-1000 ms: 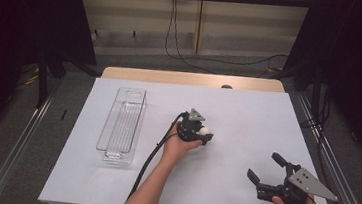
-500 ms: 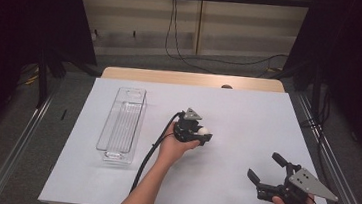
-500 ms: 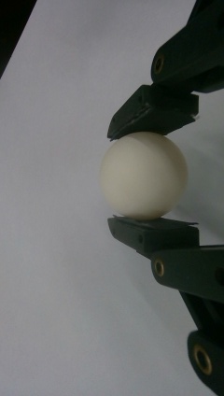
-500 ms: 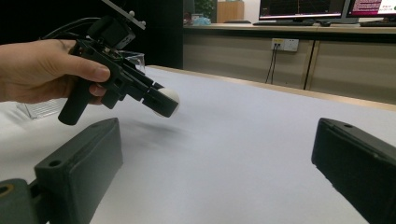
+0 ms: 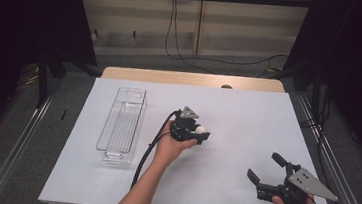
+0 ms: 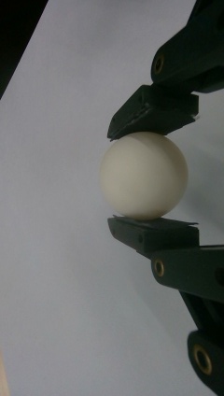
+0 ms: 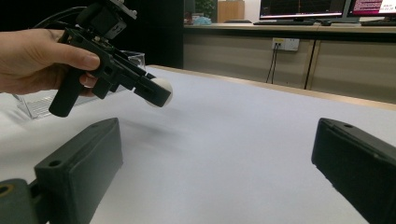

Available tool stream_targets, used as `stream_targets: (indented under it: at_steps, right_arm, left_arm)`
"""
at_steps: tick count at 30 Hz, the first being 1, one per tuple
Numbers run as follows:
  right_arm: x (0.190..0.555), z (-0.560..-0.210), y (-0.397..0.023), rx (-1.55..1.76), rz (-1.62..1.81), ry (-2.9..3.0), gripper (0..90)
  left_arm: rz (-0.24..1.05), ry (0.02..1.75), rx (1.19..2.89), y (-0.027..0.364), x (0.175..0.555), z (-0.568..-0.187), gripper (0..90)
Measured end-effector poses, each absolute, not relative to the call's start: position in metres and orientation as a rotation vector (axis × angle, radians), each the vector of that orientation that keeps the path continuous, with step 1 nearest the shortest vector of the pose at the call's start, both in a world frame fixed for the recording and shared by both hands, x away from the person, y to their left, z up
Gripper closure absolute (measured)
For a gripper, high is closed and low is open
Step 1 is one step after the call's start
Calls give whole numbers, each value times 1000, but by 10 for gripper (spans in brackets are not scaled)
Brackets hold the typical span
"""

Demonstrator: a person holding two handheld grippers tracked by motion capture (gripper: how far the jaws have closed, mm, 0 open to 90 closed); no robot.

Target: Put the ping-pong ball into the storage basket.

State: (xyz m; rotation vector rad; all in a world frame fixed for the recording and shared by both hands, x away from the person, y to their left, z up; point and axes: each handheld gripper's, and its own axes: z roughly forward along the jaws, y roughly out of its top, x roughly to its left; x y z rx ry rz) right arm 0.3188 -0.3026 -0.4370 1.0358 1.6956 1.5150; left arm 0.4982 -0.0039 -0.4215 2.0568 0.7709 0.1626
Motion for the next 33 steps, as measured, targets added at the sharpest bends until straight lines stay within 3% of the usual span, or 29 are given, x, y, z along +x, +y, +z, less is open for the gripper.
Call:
stream_targets:
  at_steps: [33]
  right_arm:
    - [319,-438,-301,1037,1512,1706,14]
  left_arm:
    - [204,798,2000,21,492,-411,512]
